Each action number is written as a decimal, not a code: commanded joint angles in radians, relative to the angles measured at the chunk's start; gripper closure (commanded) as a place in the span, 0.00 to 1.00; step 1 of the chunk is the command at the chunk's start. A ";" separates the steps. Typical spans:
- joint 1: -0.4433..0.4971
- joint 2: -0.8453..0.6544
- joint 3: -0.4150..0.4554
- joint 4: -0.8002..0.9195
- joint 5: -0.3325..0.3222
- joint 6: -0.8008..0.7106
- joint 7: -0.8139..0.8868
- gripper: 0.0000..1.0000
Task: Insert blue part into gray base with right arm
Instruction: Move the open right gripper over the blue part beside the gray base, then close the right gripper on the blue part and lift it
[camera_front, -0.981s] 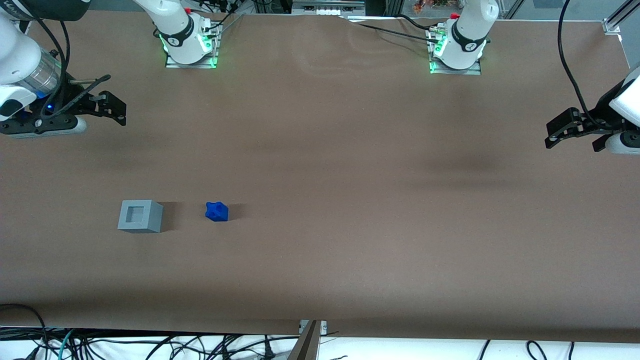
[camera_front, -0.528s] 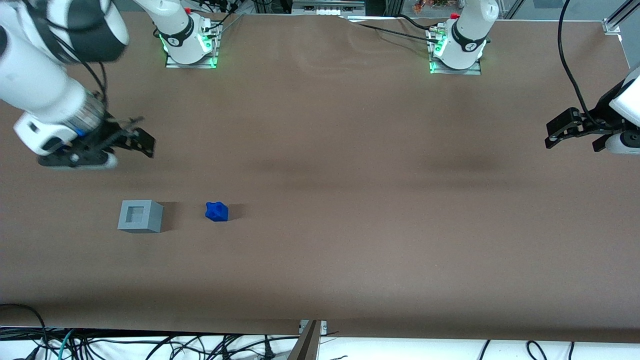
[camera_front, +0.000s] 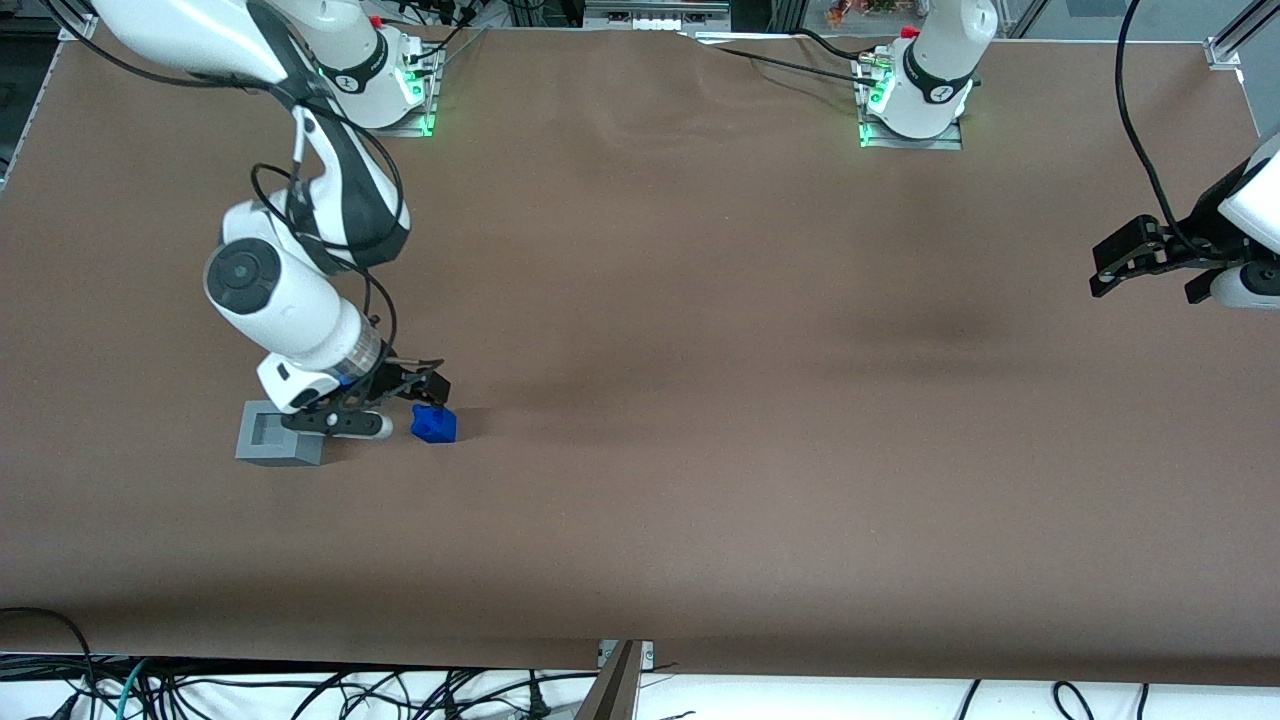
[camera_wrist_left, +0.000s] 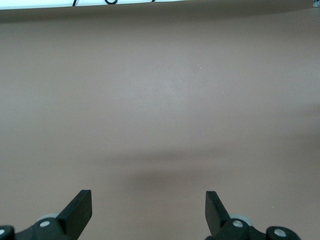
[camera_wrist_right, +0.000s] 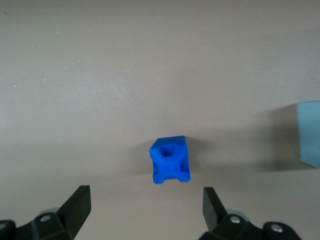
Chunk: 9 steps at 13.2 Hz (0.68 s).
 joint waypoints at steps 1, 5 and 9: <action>-0.003 0.040 0.007 0.002 -0.025 0.059 0.018 0.01; 0.000 0.086 0.004 -0.055 -0.086 0.177 0.021 0.01; 0.006 0.128 -0.013 -0.052 -0.100 0.217 0.019 0.01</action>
